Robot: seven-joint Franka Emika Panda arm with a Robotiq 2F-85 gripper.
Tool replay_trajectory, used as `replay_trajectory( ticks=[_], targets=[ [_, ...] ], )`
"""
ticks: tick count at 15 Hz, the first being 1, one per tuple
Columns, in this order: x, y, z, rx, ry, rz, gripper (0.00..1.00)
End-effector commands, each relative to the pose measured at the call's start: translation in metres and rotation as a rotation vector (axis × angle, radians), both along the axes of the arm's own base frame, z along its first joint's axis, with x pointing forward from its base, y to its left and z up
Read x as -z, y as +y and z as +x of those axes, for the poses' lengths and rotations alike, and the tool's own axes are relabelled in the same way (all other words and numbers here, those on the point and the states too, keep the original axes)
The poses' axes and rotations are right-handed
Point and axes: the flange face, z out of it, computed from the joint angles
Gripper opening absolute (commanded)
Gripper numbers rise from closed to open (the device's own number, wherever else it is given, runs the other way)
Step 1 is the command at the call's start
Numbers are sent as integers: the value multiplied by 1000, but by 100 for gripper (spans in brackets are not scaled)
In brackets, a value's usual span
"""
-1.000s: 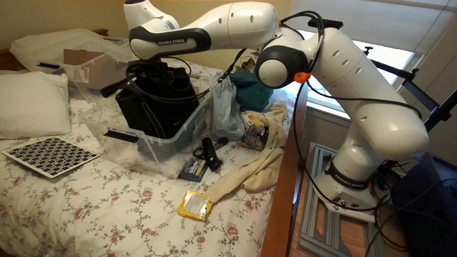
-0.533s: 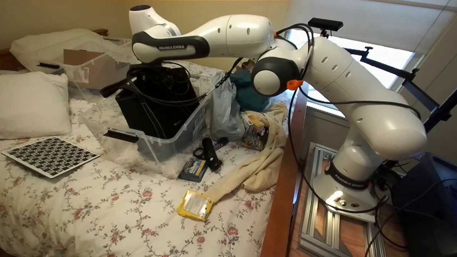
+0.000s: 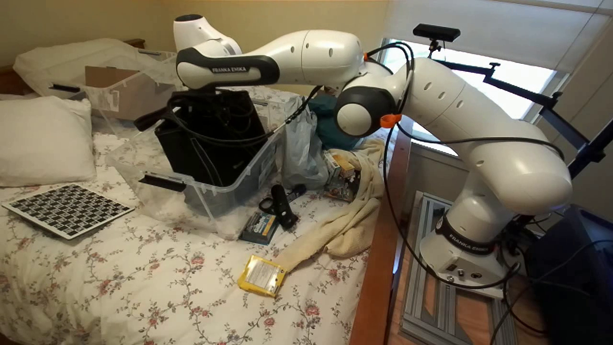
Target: Pick up the yellow plastic from the bed and put it in the bag
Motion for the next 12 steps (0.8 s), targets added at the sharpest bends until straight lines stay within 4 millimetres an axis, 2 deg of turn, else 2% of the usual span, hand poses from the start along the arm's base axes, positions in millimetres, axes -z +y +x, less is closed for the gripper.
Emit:
replay_trajectory(
  ticks=[1, 4, 5, 6, 7, 12],
  targets=[
    [6, 1, 3, 33, -19, 57, 100],
    [14, 1, 1, 31, 6, 63, 97],
    [17, 1, 1, 27, 16, 62, 82],
    [18, 1, 0, 28, 25, 60, 72],
    [19, 0, -1, 30, 31, 58, 71],
    [14, -3, -6, 35, 72, 43, 35]
  ],
)
